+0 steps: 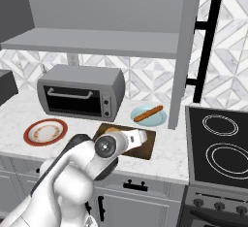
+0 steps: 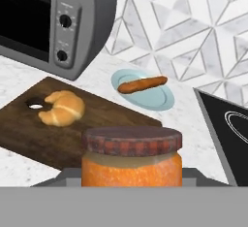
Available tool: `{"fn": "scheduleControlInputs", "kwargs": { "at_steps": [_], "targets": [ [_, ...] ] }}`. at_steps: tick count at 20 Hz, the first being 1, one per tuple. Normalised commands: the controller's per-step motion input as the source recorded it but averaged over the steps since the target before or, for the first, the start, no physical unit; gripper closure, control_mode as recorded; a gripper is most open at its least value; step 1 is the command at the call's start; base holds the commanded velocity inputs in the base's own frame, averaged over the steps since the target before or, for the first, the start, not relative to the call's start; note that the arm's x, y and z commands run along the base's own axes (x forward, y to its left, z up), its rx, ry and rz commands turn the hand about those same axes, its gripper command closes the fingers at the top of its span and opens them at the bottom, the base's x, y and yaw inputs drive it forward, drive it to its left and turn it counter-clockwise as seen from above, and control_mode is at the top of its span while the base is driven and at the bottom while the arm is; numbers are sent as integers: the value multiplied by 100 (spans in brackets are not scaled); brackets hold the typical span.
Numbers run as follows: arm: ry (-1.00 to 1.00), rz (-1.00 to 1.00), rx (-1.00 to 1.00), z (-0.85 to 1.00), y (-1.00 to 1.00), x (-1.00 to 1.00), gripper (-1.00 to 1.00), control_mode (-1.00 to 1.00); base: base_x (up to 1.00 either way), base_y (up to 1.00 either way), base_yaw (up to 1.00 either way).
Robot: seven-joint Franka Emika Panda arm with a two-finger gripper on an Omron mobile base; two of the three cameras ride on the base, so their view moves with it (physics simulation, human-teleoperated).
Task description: From the different types of pastries on the counter, select a croissant and place it on the cutting board. Then retrieve a jar of jam from the cabinet and place it alongside the croissant on the cutting board.
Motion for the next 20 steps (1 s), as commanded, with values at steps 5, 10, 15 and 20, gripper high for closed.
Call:
{"fn": "scheduleControlInputs", "kwargs": {
  "at_steps": [5,10,15,20],
  "targets": [
    [-1,1,-1,-100,50,99,100,-100,0,0,0],
    [-7,3,-8,-100,63,86,100,-100,0,0,0],
    [-12,3,-7,-100,60,57,100,-100,0,0,0],
    [-19,1,0,-100,44,8,100,-100,0,0,0]
  ]
}}
